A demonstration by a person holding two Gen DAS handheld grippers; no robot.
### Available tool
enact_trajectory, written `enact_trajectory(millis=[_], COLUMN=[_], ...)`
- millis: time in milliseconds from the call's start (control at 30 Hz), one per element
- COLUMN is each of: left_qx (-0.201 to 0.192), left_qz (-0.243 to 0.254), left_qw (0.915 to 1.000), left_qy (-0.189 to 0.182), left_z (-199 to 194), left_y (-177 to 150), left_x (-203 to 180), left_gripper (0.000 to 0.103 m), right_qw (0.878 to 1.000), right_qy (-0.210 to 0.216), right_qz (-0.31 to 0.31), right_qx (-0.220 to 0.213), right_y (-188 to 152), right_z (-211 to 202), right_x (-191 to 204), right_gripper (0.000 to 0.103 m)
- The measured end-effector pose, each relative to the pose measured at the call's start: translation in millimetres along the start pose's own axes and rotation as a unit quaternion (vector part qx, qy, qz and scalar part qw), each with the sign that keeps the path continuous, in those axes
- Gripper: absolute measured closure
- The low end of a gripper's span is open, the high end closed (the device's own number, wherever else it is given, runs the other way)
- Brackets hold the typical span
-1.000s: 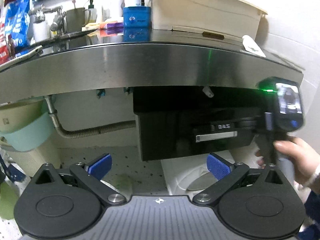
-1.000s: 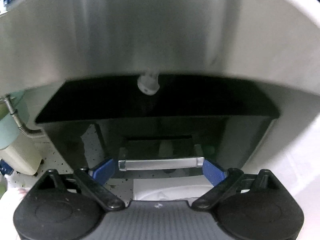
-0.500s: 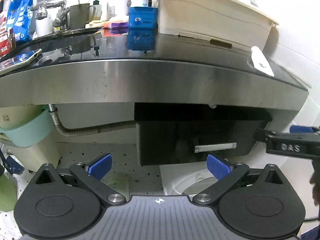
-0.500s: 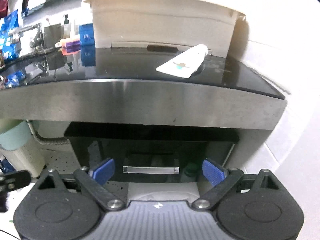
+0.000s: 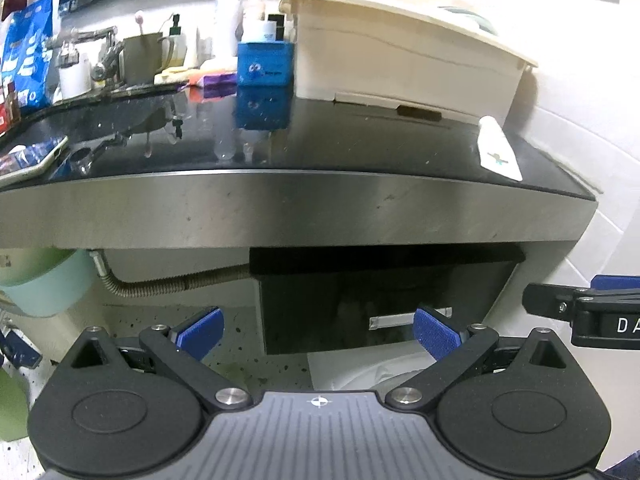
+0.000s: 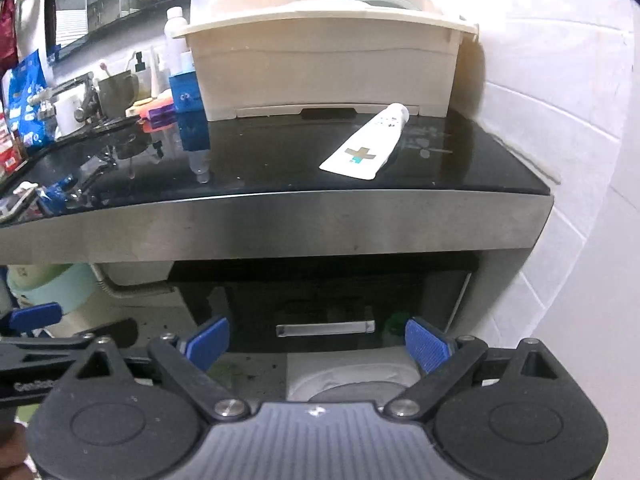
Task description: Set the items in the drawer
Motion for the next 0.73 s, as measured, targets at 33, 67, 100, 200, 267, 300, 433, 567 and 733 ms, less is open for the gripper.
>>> enact_trajectory(millis=[33,67,100,200,267,300,433,567,733], left_qx=[-0.002,-0.005,-0.008,-0.017,-0.023,-0.025,-0.028,-0.024,-0.037], left_qz=[0.002,0.003,0.004,0.004,0.005,0.007,0.013,0.016,0.018], left_qw=[1.0000,1.0000,1.0000,0.9998,0.9997,0.9995,0.9994,0.9994,0.9991], left_qy=[-0.001,-0.001,0.000,-0.004,-0.011,-0.015,-0.017,-0.016,-0.008], left_z=[0.0,0.4,0.9,1.6,1.7,1.7,0.7,-0.3,-5.8], left_y=[2.4,6.1,9.9,20.6,26.8,29.1,32.7,31.8,37.8], left_x=[-0.9,-0.8,-0.5,-1.2,-2.9,-4.1,-7.2,-8.7,-7.4], left_gripper=[0.001,0.001,0.001,0.001,0.001,0.001,0.001,0.001,0.001], right_qw=[1.000,1.000,1.000,1.000,1.000,1.000,1.000,1.000,1.000], right_qy=[0.000,-0.001,-0.003,0.000,0.001,0.000,-0.002,-0.001,0.001], right_qz=[0.002,0.003,0.003,0.004,0.005,0.005,0.004,0.005,0.004], right_qx=[0.000,-0.001,-0.004,-0.013,-0.014,-0.015,-0.017,-0.021,-0.023], right_y=[0.8,1.7,3.2,6.7,8.3,8.6,9.7,11.0,11.0], right_z=[-1.7,-3.1,-3.8,-6.0,-5.8,-5.8,-6.3,-7.6,-9.0], right_x=[-0.8,-1.4,-1.7,-1.7,-1.5,-1.8,-2.6,-2.8,-1.5], right_gripper=[0.008,0.008,0.008,0.008,0.008,0.008,0.008,0.008,0.008])
Point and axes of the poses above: each gripper's, at about its wrist camera, not at the fingertips, and z roughly the way its jaws point, x to its left, y to its top, the point moved 10 cm from there along z, roughly the way its jaws point, and after that the axes turned 9 degrees about -x, right-handed, at the moved point
